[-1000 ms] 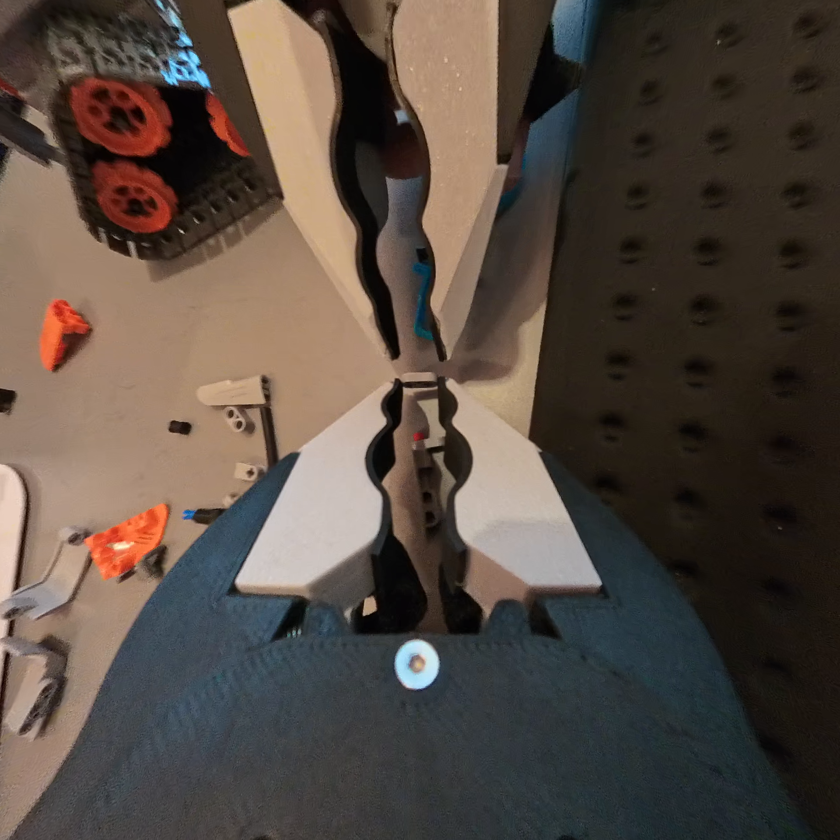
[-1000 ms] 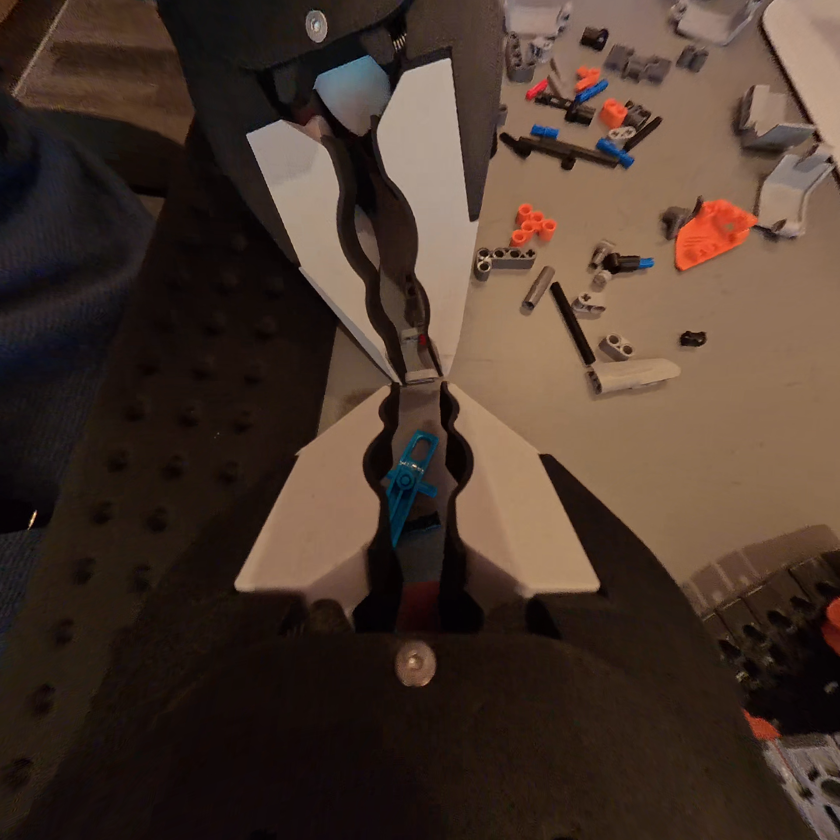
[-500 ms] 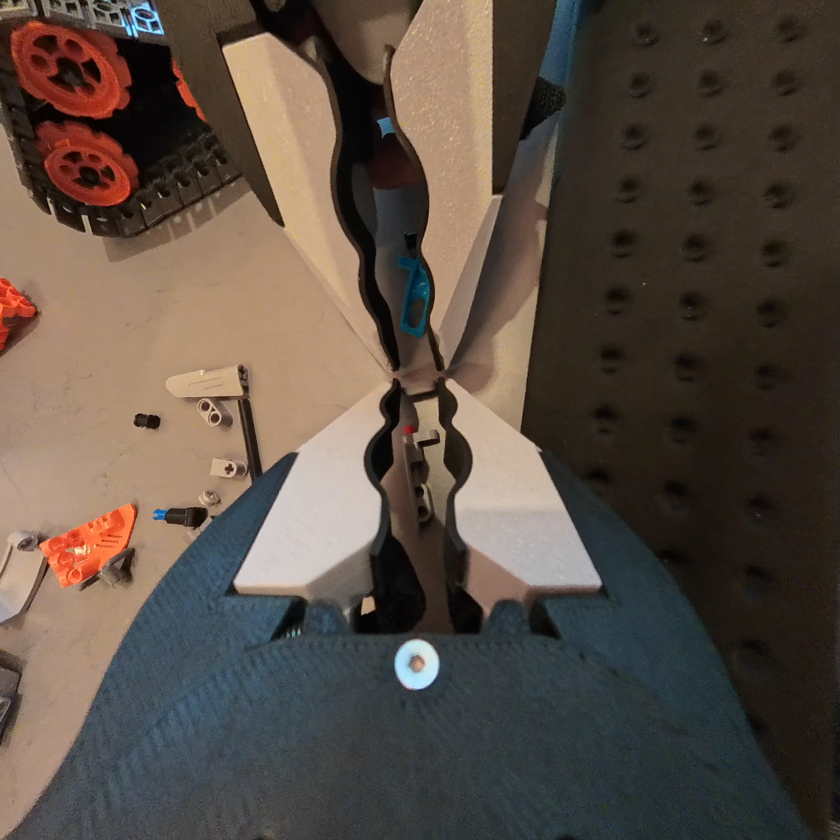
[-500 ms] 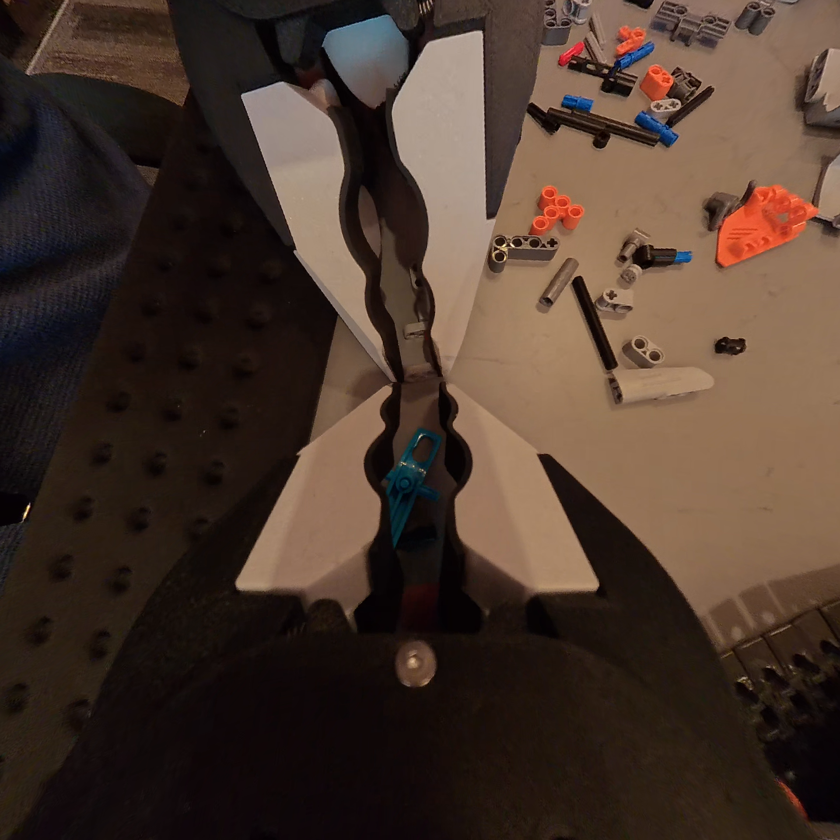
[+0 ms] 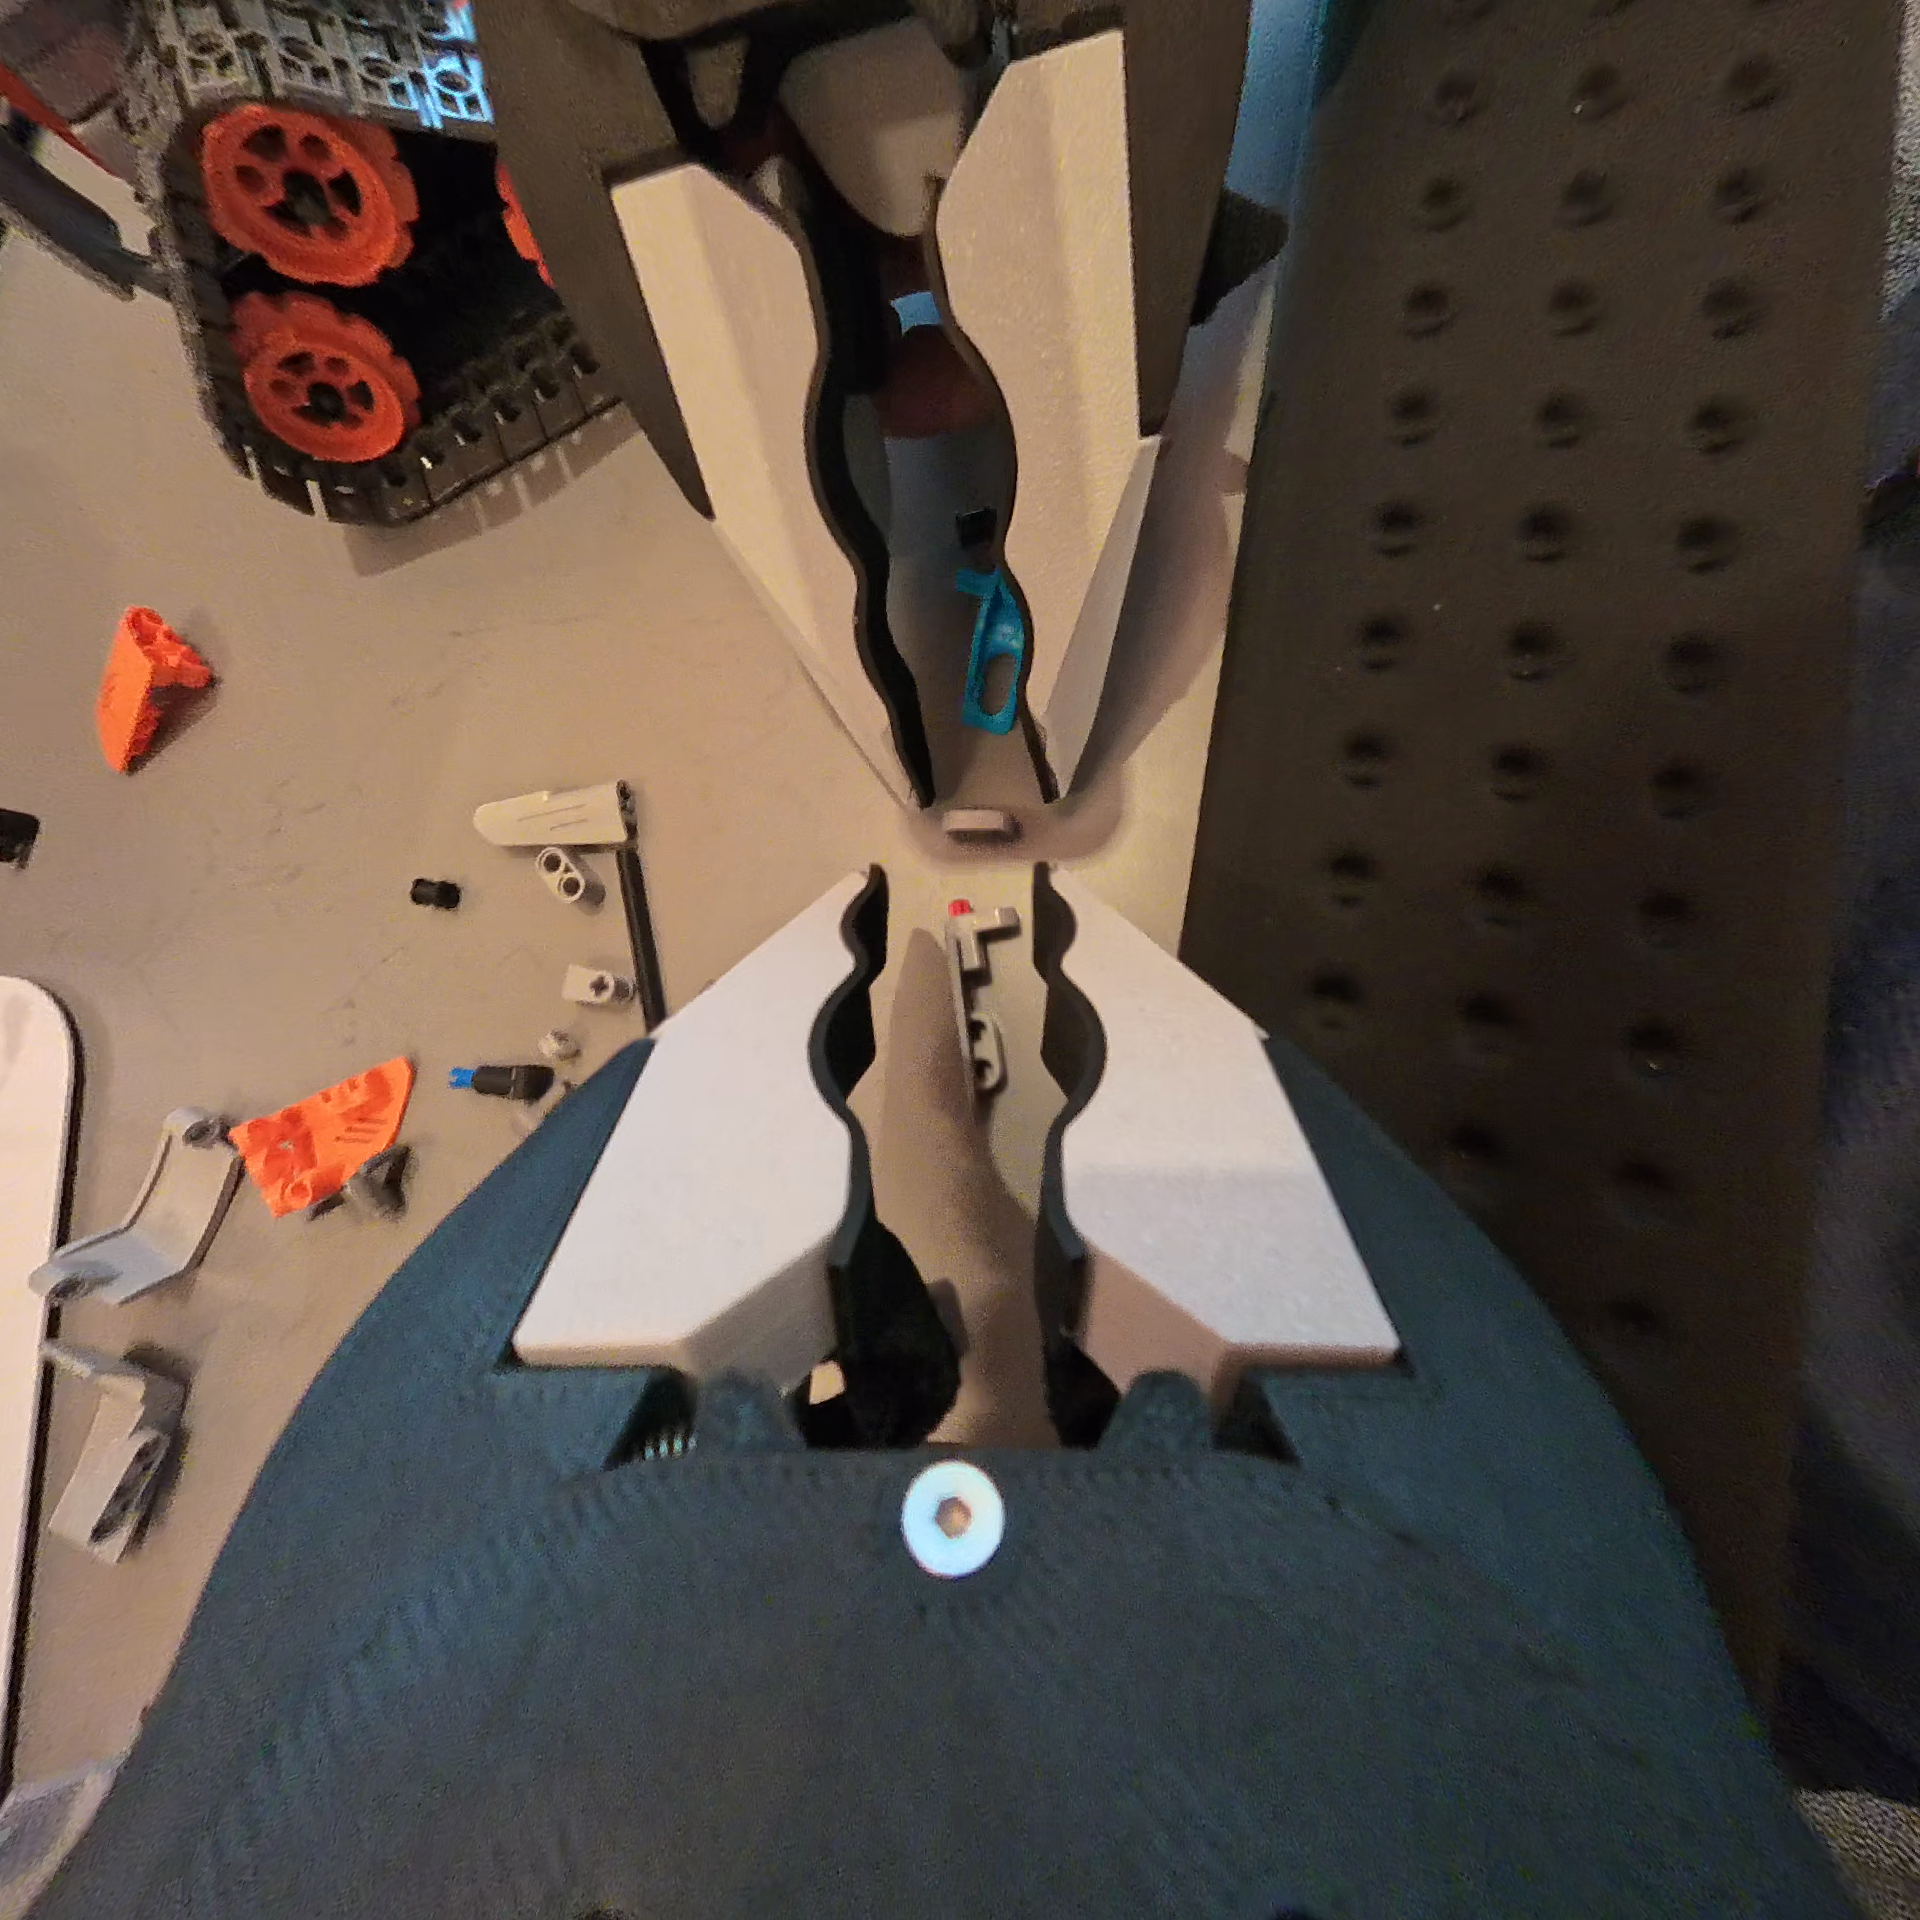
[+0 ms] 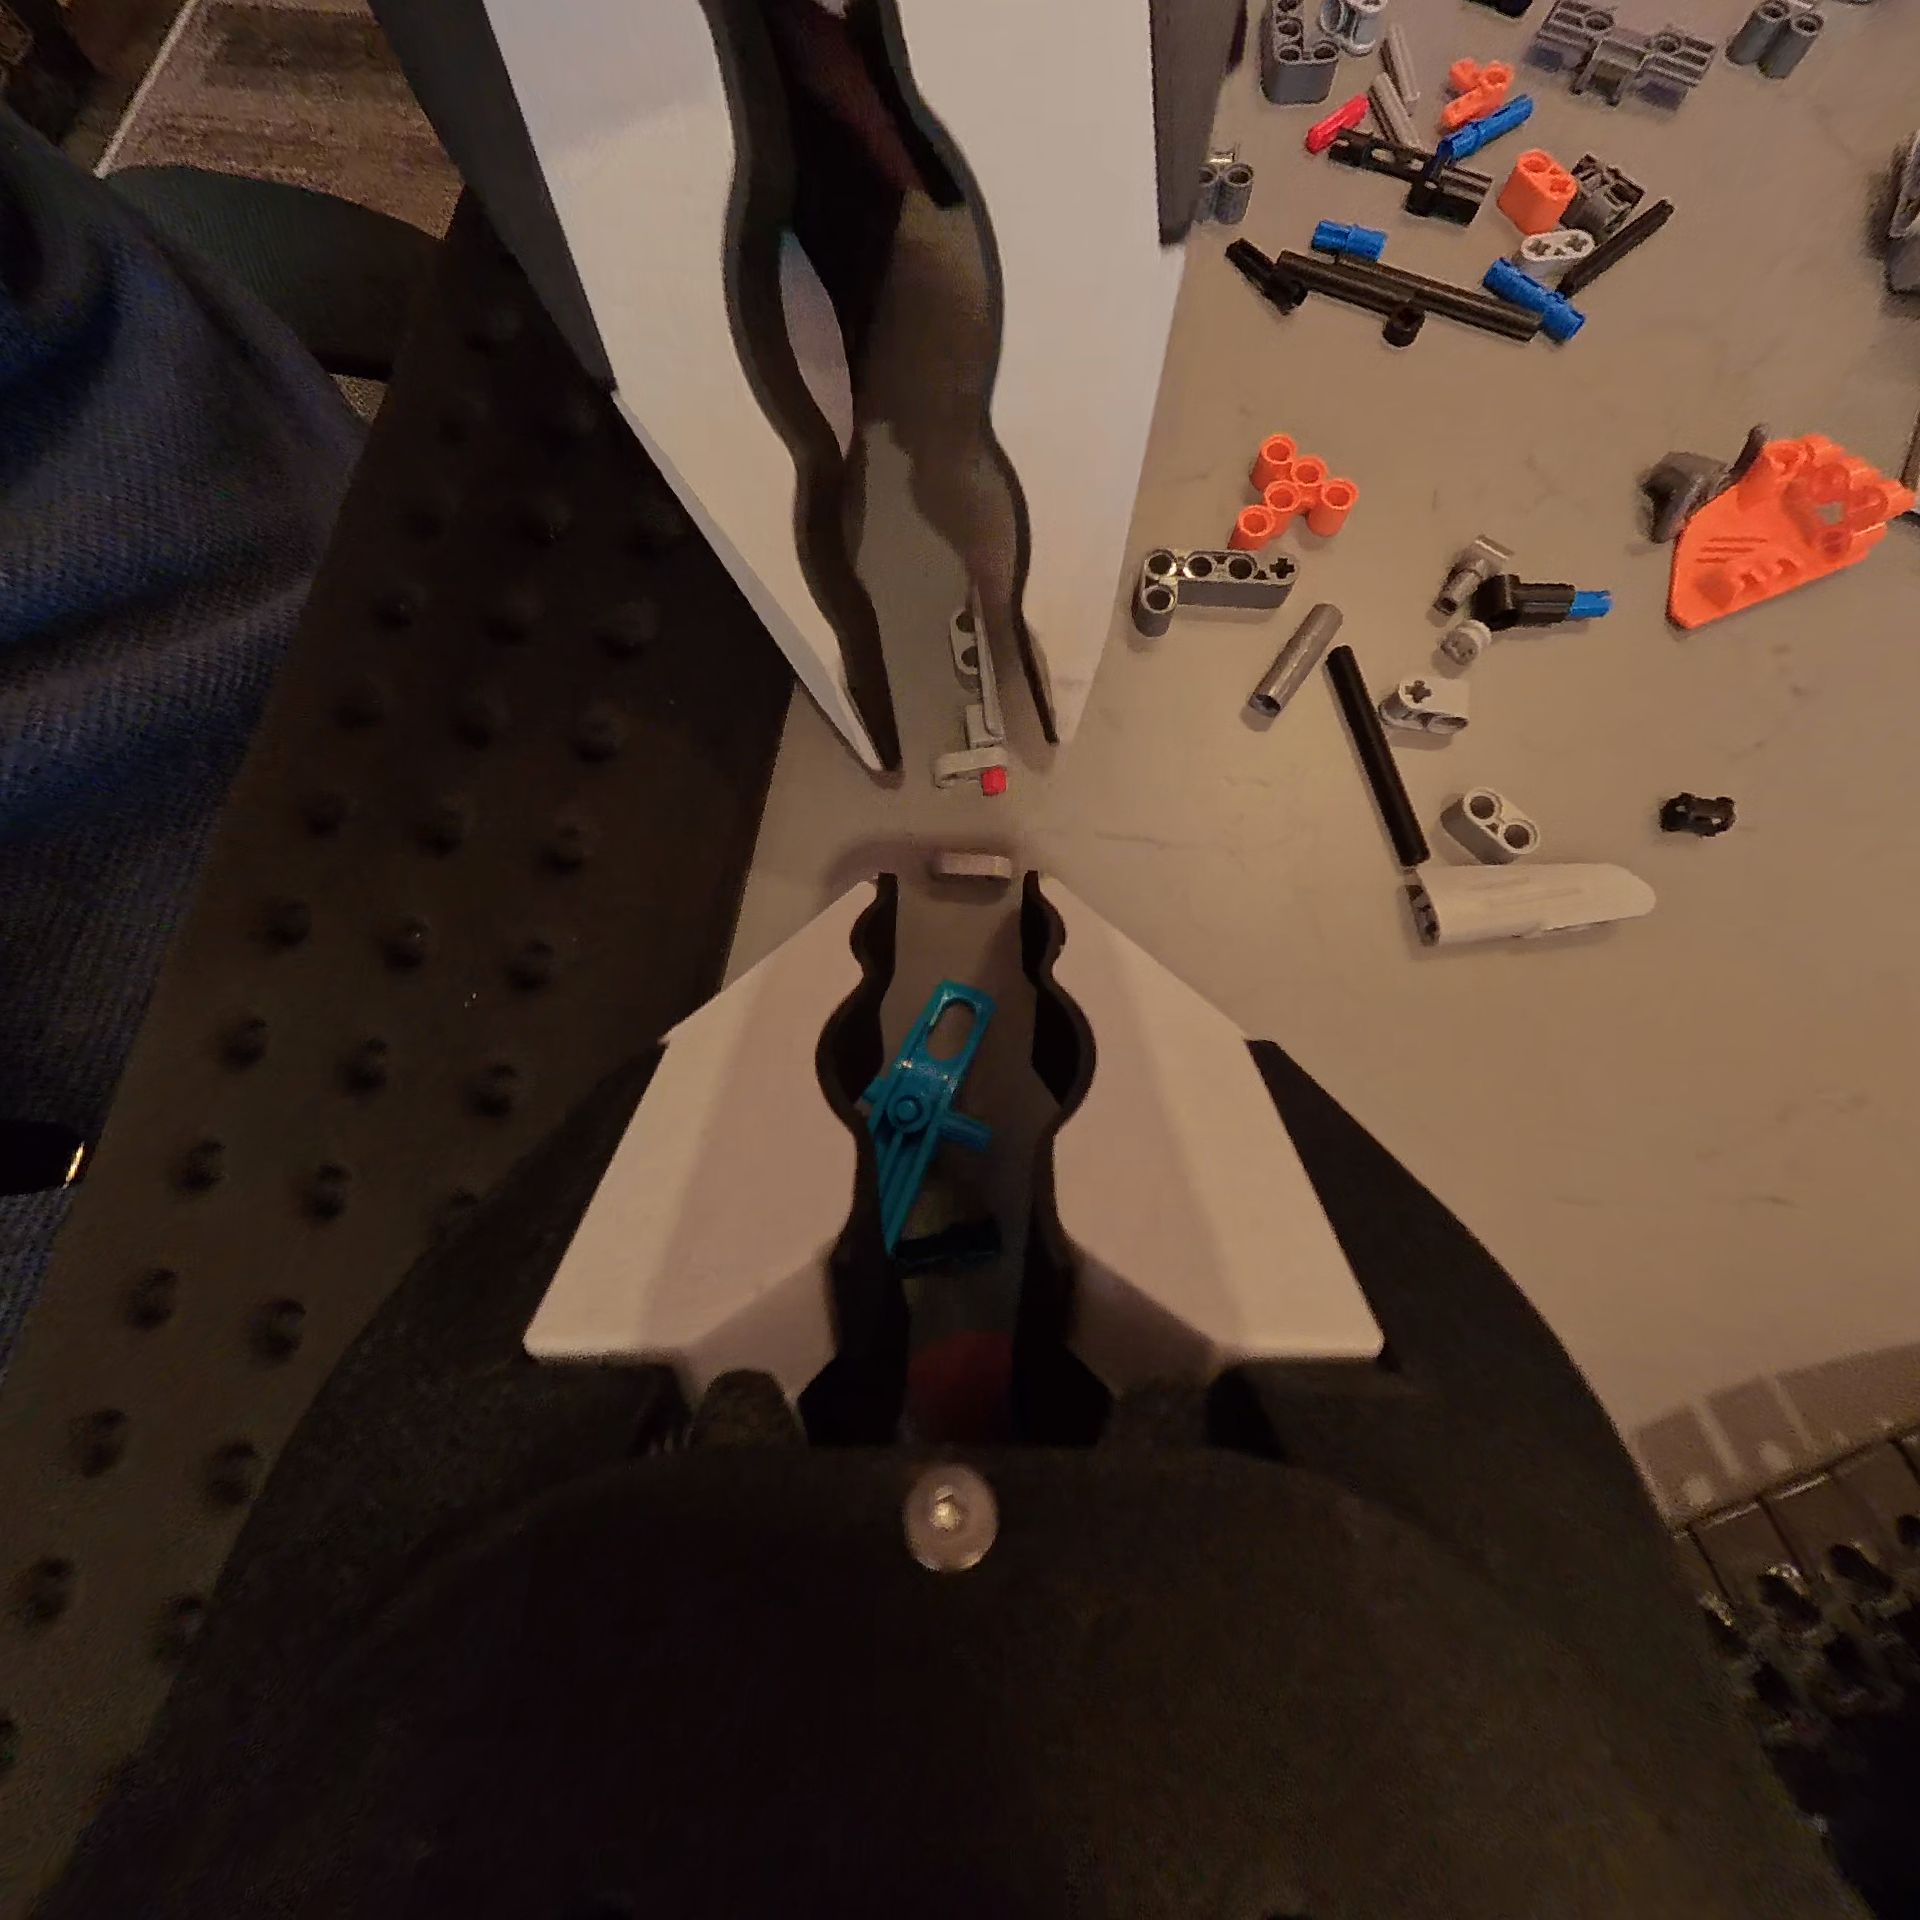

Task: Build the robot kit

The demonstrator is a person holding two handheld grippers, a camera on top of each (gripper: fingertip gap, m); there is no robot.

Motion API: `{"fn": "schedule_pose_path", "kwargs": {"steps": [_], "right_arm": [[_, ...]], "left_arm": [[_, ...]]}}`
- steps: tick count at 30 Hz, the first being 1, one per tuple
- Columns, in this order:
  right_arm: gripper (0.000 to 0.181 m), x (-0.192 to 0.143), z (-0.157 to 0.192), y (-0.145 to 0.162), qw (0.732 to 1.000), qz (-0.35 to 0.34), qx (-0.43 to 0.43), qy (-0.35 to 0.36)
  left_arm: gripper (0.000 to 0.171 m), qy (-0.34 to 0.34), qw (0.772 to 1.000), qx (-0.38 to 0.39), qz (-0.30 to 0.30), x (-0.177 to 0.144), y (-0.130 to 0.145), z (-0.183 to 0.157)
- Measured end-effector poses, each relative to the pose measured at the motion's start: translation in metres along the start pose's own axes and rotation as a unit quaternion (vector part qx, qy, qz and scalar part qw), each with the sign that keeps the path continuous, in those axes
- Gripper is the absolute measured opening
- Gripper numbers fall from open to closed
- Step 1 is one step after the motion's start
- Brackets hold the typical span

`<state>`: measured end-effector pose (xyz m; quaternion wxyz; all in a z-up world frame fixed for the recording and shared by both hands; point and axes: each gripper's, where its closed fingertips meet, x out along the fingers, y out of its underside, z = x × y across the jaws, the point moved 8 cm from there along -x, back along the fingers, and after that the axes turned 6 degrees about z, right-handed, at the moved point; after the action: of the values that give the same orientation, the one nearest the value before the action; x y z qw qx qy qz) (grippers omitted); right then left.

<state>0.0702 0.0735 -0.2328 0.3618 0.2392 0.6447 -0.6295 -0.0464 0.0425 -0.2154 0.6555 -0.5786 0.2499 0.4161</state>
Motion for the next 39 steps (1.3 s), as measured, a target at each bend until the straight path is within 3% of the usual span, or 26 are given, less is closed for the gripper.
{"fn": "schedule_pose_path", "kwargs": {"steps": [8,17,39], "right_arm": [[0.018,0.004,0.001,-0.004,1.000,0.016,-0.002,0.012],[0.013,0.005,0.000,-0.006,1.000,0.022,0.002,0.008],[0.011,0.006,0.000,-0.006,1.000,0.012,0.016,-0.001]], "left_arm": [[0.016,-0.008,0.999,-0.009,0.037,-0.006,0.018,-0.004],[0.006,-0.013,0.999,0.006,0.037,0.005,0.015,-0.006],[0.005,-0.028,1.000,0.013,0.002,0.013,0.009,-0.008]]}}
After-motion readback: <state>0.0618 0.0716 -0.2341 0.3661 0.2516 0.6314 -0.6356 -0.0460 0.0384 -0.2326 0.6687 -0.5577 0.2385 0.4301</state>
